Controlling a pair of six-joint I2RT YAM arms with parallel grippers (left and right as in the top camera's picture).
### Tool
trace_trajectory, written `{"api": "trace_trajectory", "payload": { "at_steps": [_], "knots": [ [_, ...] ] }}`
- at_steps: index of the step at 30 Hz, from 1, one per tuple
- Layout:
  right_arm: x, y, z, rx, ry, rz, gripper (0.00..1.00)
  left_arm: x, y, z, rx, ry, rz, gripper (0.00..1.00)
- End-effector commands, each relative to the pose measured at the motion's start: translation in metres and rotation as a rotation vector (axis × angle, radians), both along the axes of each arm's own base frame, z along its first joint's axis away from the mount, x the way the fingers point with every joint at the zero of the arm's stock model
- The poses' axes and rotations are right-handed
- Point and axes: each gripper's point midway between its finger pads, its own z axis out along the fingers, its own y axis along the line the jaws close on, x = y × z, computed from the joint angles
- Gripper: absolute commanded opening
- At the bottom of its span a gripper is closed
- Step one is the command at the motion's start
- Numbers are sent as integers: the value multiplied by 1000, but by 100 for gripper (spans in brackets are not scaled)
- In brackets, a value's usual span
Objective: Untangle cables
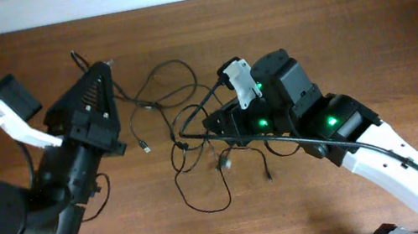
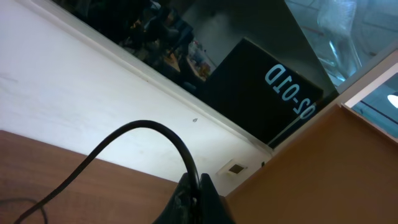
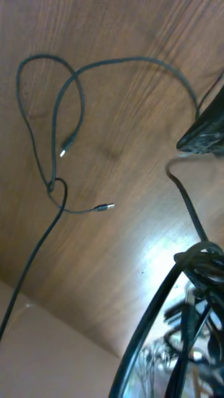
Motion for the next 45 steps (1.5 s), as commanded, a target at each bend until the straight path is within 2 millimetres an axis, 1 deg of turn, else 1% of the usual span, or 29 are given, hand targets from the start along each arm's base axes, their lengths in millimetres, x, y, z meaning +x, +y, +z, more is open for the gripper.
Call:
{"api": "trace_trajectory", "payload": {
  "at_steps": [1, 4, 6, 7, 8, 9, 10, 12, 13, 14, 16, 17, 19, 21, 24, 25, 27, 28, 29, 31, 33, 34, 36, 37, 39, 40, 42, 43, 45],
  "knots": [
    [-12, 4, -3, 40, 95, 7, 50, -2, 4, -1, -8, 9, 17, 0],
    [-35, -1, 21, 91, 97, 52, 51, 1, 12, -7, -1, 34, 66, 0],
    [-67, -7, 43, 115, 48, 159, 51, 1, 14, -7, -34, 44, 78, 0],
    [-77, -5, 43, 104, 36, 197, 51, 2, 18, -7, -72, 55, 101, 0],
    [-97, 7, 39, 82, 20, 285, 51, 5, 29, -10, -194, 101, 161, 0],
    [-106, 16, 33, 37, -2, 298, 51, 7, 37, -13, -301, 134, 211, 0],
    [-102, 20, 25, -29, -50, 258, 51, 8, 43, -14, -394, 152, 240, 0],
    [-96, 28, 23, -68, -117, 222, 51, 8, 43, -14, -435, 161, 241, 0],
    [-71, 23, 27, -116, -216, 100, 52, 8, 43, -16, -435, 168, 241, 0],
    [-61, 25, 38, -85, -256, 68, 52, 8, 43, -20, -427, 183, 242, 0],
    [-60, 39, 56, -6, -312, 110, 67, 8, 41, -27, -414, 211, 241, 0],
    [-65, 46, 56, -36, -404, 228, 69, 8, 42, -27, -415, 210, 241, 0],
    [-63, 51, 46, -107, -486, 309, 69, 8, 41, -27, -414, 211, 241, 0],
    [-82, 71, 30, -60, -434, 473, 73, 8, 41, -27, -414, 211, 241, 0],
    [-65, 92, 8, -88, -483, 512, 73, 7, 38, -27, -413, 215, 221, 0],
    [-58, 102, 1, -101, -532, 541, 70, 7, 36, -27, -412, 217, 211, 0],
    [-48, 111, 5, -75, -575, 521, 58, 7, 36, -27, -412, 217, 211, 0],
    [-40, 112, 11, -71, -604, 493, 41, 7, 36, -27, -412, 217, 211, 0],
    [-39, 112, 12, -68, -608, 491, 34, 7, 36, -27, -412, 217, 211, 0],
    [-36, 110, 9, -89, -606, 474, 4, 7, 36, -27, -411, 218, 212, 0],
    [-30, 101, 4, -144, -593, 432, 4, 7, 39, -29, -408, 222, 231, 0],
    [-33, 88, 3, -156, -513, 372, 4, 7, 44, -33, -401, 232, 259, 0],
    [-49, 67, 38, -30, -376, 233, 4, 7, 45, -40, -390, 255, 273, 0],
    [-58, 59, 64, 75, -317, 163, 4, 7, 45, -43, -385, 264, 275, 0],
    [-78, 30, 120, 215, -362, 104, 4, 9, 44, -55, -362, 308, 287, 0],
    [-81, 10, 139, 190, -485, 86, 4, 9, 45, -58, -355, 321, 294, 0],
    [-72, -54, 141, 30, -570, -128, 4, 6, 62, -73, -321, 355, 399, 0],
    [-83, -79, 144, 34, -553, -183, 4, 2, 75, -86, -285, 389, 476, 0],
    [-121, -103, 182, 200, -619, -131, 4, -7, 85, -117, -197, 501, 550, 0]
  ]
}}
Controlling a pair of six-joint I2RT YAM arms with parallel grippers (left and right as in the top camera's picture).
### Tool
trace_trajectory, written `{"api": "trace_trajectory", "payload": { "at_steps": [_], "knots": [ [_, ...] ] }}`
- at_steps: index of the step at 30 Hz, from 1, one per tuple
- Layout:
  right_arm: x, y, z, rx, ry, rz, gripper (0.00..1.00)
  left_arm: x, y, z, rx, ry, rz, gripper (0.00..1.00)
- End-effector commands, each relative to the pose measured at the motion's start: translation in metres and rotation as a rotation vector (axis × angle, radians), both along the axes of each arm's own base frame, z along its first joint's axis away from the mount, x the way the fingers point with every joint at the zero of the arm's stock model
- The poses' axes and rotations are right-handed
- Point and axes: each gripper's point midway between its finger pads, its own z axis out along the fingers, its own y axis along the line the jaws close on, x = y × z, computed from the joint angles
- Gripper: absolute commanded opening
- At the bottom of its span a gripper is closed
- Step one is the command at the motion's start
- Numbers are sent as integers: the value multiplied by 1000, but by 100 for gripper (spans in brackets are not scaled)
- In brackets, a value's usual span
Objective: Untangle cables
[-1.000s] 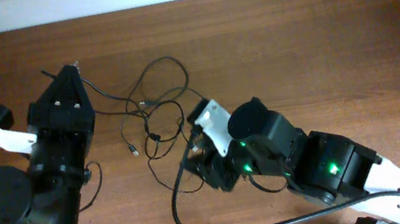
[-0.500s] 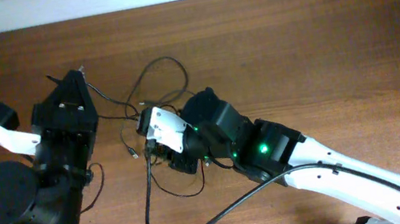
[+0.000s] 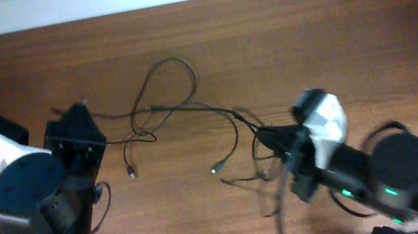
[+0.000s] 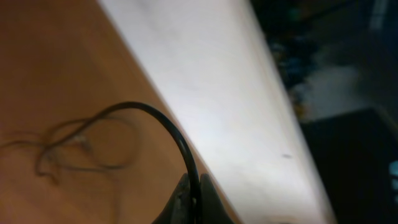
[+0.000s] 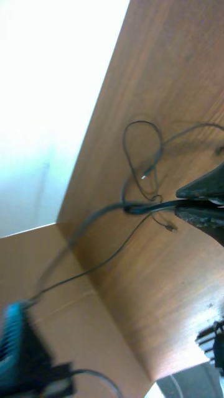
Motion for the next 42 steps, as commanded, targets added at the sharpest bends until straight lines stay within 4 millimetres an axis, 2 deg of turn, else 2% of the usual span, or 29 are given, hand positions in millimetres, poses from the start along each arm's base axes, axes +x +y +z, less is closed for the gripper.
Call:
{"api": "trace_trajectory", "payload": {
  "at_steps": [1, 2, 4, 6, 8, 9, 10, 11, 12, 13, 14, 15, 16, 17, 19, 20, 21, 22, 23, 25, 26, 28, 30, 32, 35, 36, 38, 40, 42],
  "knots": [
    [-32, -33, 46, 158, -102, 26, 4, -5, 17, -21, 74, 93, 79, 0],
    [-36, -37, 53, 183, -121, 34, 4, -3, 9, -30, 70, 135, 39, 0],
    [-36, -37, 68, 219, -172, 33, 4, 11, -32, -58, 10, 258, -145, 0],
    [-33, -35, 68, 197, -192, 31, 4, 23, -54, -80, -16, 348, -229, 0],
    [-47, -6, 52, 148, -143, 201, 4, 49, -91, -79, -96, 325, -363, 0],
    [-41, 1, 32, 49, -133, 209, 4, 65, -101, -66, -117, 256, -393, 0],
    [-20, -7, 4, -68, -85, 102, 4, 74, -104, -51, -100, 177, -412, 0],
    [10, -37, -35, -261, -20, -126, 4, 80, -108, -18, -35, 24, -461, 0],
    [30, -72, -55, -347, 45, -380, 4, 77, -106, 16, 71, -132, -500, 0],
    [41, -112, -65, -372, 88, -659, 4, 71, -104, 39, 152, -234, -517, 0],
    [42, -138, -72, -349, 128, -841, 10, 59, -100, 65, 228, -341, -523, 0],
    [44, -134, -78, -317, 170, -838, 45, 45, -95, 82, 275, -411, -522, 0],
    [46, -111, -83, -265, 223, -749, 66, 36, -92, 90, 306, -444, -520, 0],
    [42, -73, -88, -176, 312, -577, 80, 34, -89, 93, 322, -455, -512, 0],
    [30, -31, -90, -97, 405, -374, 83, 37, -81, 94, 332, -449, -458, 0],
    [29, -21, -97, -125, 422, -331, 84, 39, -77, 98, 335, -460, -430, 0],
    [25, 0, -107, -186, 433, -204, 87, 38, -76, 109, 330, -505, -419, 0],
    [13, 31, -116, -259, 414, 20, 84, 37, -76, 118, 326, -542, -411, 0],
    [11, 50, -127, -318, 392, 139, 80, 36, -73, 125, 324, -564, -390, 0],
    [24, 64, -155, -375, 443, 132, 80, 32, -19, 133, 424, -530, -97, 0],
    [28, 68, -170, -411, 474, 127, 80, 23, 20, 130, 519, -456, 99, 0],
    [39, 76, -205, -487, 535, 108, 80, 1, 82, 100, 649, -204, 437, 0],
    [44, 83, -233, -543, 581, 115, 81, -10, 105, 74, 752, -8, 586, 0],
    [46, 98, -270, -649, 558, 246, 81, -25, 125, 57, 825, 152, 815, 0],
    [74, 130, -308, -707, 408, 357, 100, 19, 106, 18, 899, 259, 662, 0],
    [84, 138, -318, -723, 355, 375, 99, 32, 99, 6, 924, 296, 607, 0],
    [121, 133, -336, -809, 253, 232, 98, 41, 96, -10, 954, 349, 576, 0],
    [135, 131, -352, -868, 200, 240, 98, 40, 96, -21, 926, 371, 564, 0],
    [164, 119, -360, -840, 197, 189, 98, 40, 101, -39, 875, 423, 508, 0]
  ]
}}
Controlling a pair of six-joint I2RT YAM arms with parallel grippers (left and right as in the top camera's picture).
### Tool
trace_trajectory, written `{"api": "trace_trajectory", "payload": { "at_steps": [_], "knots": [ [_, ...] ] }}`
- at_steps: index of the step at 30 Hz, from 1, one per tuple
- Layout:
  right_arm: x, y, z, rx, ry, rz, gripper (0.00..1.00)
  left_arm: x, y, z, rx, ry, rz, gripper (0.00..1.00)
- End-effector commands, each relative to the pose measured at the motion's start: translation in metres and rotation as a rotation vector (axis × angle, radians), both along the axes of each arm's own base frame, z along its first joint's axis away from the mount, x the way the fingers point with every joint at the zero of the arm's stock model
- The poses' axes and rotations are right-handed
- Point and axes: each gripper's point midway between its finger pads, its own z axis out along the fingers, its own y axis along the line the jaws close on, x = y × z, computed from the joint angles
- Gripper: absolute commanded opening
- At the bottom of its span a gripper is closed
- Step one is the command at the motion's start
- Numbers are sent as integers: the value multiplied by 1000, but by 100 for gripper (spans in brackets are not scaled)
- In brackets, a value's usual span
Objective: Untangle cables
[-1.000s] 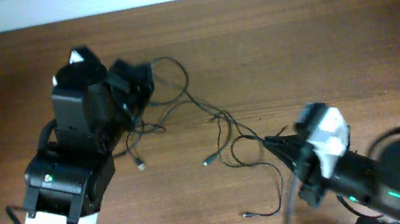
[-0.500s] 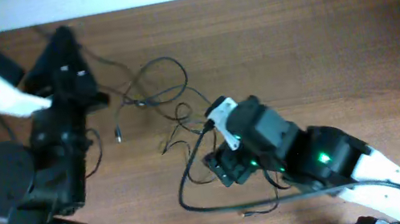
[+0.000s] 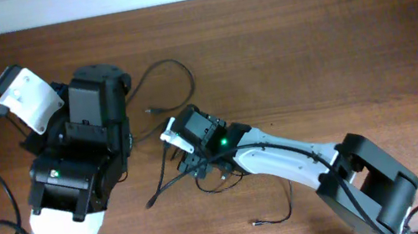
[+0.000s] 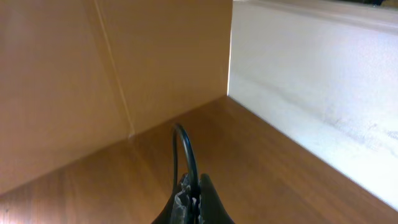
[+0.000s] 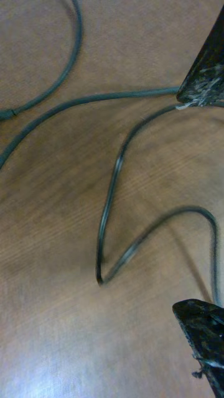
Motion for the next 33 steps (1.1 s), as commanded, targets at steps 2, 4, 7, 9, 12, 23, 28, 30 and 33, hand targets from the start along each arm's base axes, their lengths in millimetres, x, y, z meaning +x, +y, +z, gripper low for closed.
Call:
{"api": "trace_trajectory", "payload": {
  "at_steps": [2, 4, 7, 9, 12, 23, 28, 30, 33],
  "knots": [
    [44, -24, -9, 39, -10, -51, 99, -1, 10, -28, -162, 24, -4, 0],
    [38, -17, -18, 115, 80, -6, 98, 3, 11, -39, -233, 43, -30, 0],
    [30, -14, -24, 100, 100, 4, 96, 4, 9, -42, -250, 55, -43, 0],
    [34, -18, -33, 93, 105, -10, 92, 1, 8, -47, -256, 83, -49, 0],
    [40, -22, -35, 76, 89, -37, 51, 0, 7, -51, -266, 108, -59, 0],
    [139, -292, 241, 315, -275, -930, 4, -3, -5, -67, -331, 182, -117, 0],
    [122, -612, 261, 324, -598, -1528, 4, -3, -9, -72, -355, 202, -137, 0],
    [100, -684, 177, 248, -447, -1699, 4, -3, -12, -75, -370, 210, -150, 0],
    [71, -721, 51, 179, -157, -1829, 4, -8, -13, -80, -378, 248, -153, 0]
  ]
}}
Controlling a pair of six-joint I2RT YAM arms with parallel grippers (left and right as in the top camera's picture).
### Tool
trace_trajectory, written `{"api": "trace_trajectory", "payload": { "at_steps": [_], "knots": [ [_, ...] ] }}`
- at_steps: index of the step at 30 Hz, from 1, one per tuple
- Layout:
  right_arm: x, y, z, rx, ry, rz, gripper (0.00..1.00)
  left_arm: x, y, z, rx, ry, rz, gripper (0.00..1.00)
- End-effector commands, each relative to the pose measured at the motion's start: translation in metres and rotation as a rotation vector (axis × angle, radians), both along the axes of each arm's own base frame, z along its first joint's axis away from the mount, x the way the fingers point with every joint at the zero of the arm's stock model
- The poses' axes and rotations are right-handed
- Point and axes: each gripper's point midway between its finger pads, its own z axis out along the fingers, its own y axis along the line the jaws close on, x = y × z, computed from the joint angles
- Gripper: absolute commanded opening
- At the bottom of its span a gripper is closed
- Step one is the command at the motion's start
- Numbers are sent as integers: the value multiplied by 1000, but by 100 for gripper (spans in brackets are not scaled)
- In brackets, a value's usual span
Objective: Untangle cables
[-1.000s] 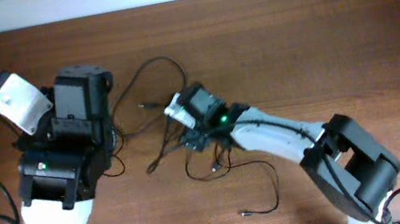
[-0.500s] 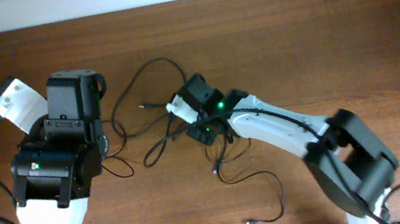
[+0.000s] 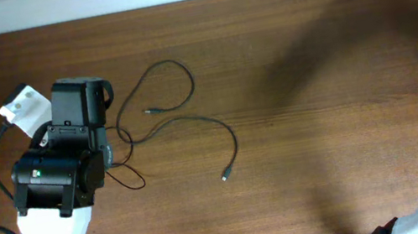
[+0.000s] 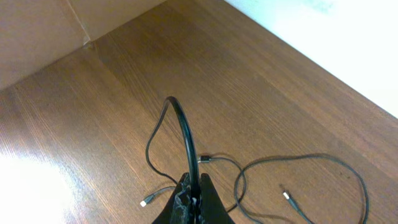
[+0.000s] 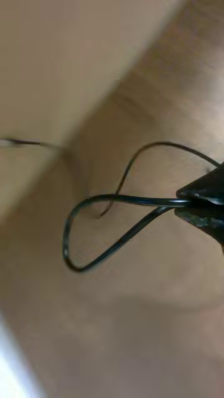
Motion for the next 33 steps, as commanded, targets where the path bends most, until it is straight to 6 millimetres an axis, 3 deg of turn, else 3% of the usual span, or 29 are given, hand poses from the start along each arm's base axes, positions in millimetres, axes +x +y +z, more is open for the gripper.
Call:
{"api": "trace_trajectory", "payload": {
  "at_steps": [1, 3, 6, 9, 10, 11, 12, 14, 16, 17, 18, 20, 22, 23, 25, 26, 27, 28, 29, 30, 31, 33],
  "knots": [
    [-17, -13, -79, 124, 111, -43, 4, -3, -2, -4, -22, 15, -4, 0],
    [1, 1, -80, 194, 33, 50, 4, -1, -9, -8, -65, 23, -34, 0],
    [20, 31, -61, 243, -21, 166, 4, -2, -9, -8, -64, 25, -34, 0],
    [64, 101, 27, 104, -127, 390, 4, -1, -9, -8, -64, 24, -33, 0],
    [71, 112, 46, 61, -152, 409, 4, -2, -9, -8, -63, 25, -33, 0],
    [71, 108, 57, 0, -147, 371, 4, -2, -9, -8, -63, 26, -33, 0],
    [61, 87, 54, -38, -113, 292, 4, -2, -9, -8, -63, 26, -34, 0],
    [37, 52, 29, 1, -66, 201, 4, -1, -13, -11, -88, 30, -50, 0],
    [15, 32, -14, 82, 20, 143, 4, 1, -23, -17, -139, 44, -87, 0],
    [10, 30, -33, 137, 35, 149, 9, 3, -26, -20, -152, 55, -96, 0],
    [16, 37, -38, 182, 9, 190, 33, 4, -28, -22, -160, 63, -101, 0],
    [25, 48, -33, 220, -43, 250, 98, 7, -30, -27, -165, 80, -105, 0],
    [38, 61, -8, 230, -138, 334, 98, 8, -35, -32, -192, 95, -123, 0],
    [50, 76, 20, 254, -248, 415, 98, 8, -48, -36, -250, 112, -173, 0],
    [67, 113, 80, 388, -491, 552, 98, 19, -104, -37, -389, 139, -503, 0],
    [70, 139, 103, 472, -571, 650, 98, 24, -156, -21, -432, 106, -861, 0],
    [74, 160, 111, 533, -594, 709, 98, 15, -200, 4, -470, 20, -1173, 0],
    [80, 186, 115, 565, -592, 779, 99, 6, -223, 29, -478, -76, -1346, 0],
    [85, 212, 117, 605, -586, 844, 99, 0, -231, 58, -444, -195, -1425, 0],
    [90, 261, 119, 677, -567, 963, 98, 10, -215, 78, -327, -285, -1349, 0],
    [93, 295, 118, 721, -542, 1027, 98, 14, -214, 86, -391, -324, -1286, 0],
    [94, 333, 113, 771, -498, 1079, 98, -5, -263, 110, -559, -396, -1515, 0]
  ]
}}
